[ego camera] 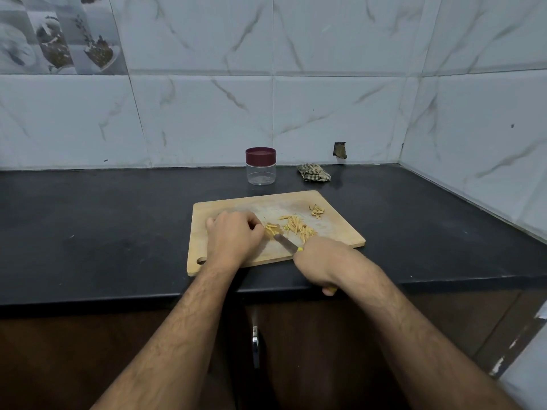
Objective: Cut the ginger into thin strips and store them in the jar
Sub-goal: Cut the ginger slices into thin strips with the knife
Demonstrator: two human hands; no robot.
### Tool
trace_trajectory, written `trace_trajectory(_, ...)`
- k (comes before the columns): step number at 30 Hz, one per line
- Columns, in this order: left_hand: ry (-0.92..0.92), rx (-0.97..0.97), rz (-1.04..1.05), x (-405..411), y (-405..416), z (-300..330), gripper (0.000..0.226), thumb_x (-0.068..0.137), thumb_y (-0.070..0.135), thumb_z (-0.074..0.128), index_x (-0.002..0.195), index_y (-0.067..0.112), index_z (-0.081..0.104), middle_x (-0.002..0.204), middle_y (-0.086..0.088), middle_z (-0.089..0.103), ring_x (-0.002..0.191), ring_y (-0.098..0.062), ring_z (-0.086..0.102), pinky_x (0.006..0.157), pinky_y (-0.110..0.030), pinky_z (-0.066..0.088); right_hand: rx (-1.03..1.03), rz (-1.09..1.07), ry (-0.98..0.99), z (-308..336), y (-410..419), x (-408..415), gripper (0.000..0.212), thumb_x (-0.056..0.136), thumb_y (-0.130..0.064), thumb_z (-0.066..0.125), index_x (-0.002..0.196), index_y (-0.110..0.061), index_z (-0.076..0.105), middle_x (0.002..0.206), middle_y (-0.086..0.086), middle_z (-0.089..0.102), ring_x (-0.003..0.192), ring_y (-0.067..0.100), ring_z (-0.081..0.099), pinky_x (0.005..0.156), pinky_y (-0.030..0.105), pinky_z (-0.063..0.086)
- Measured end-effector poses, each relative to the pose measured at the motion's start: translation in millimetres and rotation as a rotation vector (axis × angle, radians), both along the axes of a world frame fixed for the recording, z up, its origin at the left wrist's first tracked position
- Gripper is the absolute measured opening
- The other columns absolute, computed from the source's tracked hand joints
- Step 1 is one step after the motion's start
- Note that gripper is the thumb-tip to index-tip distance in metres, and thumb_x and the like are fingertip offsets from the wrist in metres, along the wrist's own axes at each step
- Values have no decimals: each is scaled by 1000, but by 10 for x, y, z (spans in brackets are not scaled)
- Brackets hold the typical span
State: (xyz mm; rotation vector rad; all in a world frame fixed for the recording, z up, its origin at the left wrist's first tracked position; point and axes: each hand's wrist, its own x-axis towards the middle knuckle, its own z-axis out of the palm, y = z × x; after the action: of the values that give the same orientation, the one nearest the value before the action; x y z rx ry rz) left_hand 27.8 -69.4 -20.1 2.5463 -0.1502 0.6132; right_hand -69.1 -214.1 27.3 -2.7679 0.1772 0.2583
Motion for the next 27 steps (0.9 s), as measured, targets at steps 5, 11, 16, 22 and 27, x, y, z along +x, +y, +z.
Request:
trace_trajectory(5,-65,-299,75,9,71,21,20,89,27,55,96,31,74,91,14,72,95,-13,60,92,-36,30,-42,-21,-33,58,18,-113,26,98,-23,38,75,-15,46,76,2,57,63,19,56,55,30,41)
trace_trajectory(11,-55,-522,166,-33,157,45,24,92,23,54,108,28,71,88,20,54,105,-15,60,104,-41,33,-97,-22,-124,-1,217,-9,21,97,-26,43,104,-17,61,89,-1,56,83,22,56,66,30,41)
trace_trajectory(16,-24,-563,165,-27,170,36,24,93,25,54,109,27,72,94,20,54,107,-15,59,107,-42,34,-153,-39,-148,-29,255,62,26,97,-20,43,112,-15,63,91,1,53,84,22,52,72,33,44)
trace_trajectory(22,-26,-571,154,20,162,-15,20,91,28,55,101,29,73,95,15,68,99,-14,60,101,-40,36,-160,-117,-146,-69,122,65,28,97,-18,41,115,-17,62,103,3,60,85,23,50,71,33,41)
trace_trajectory(27,-20,-562,152,34,161,-19,18,92,29,56,98,30,72,91,16,67,97,-13,59,102,-42,38,-138,-91,-125,-76,217,128,29,96,-18,41,115,-16,62,104,2,63,86,22,55,75,33,47)
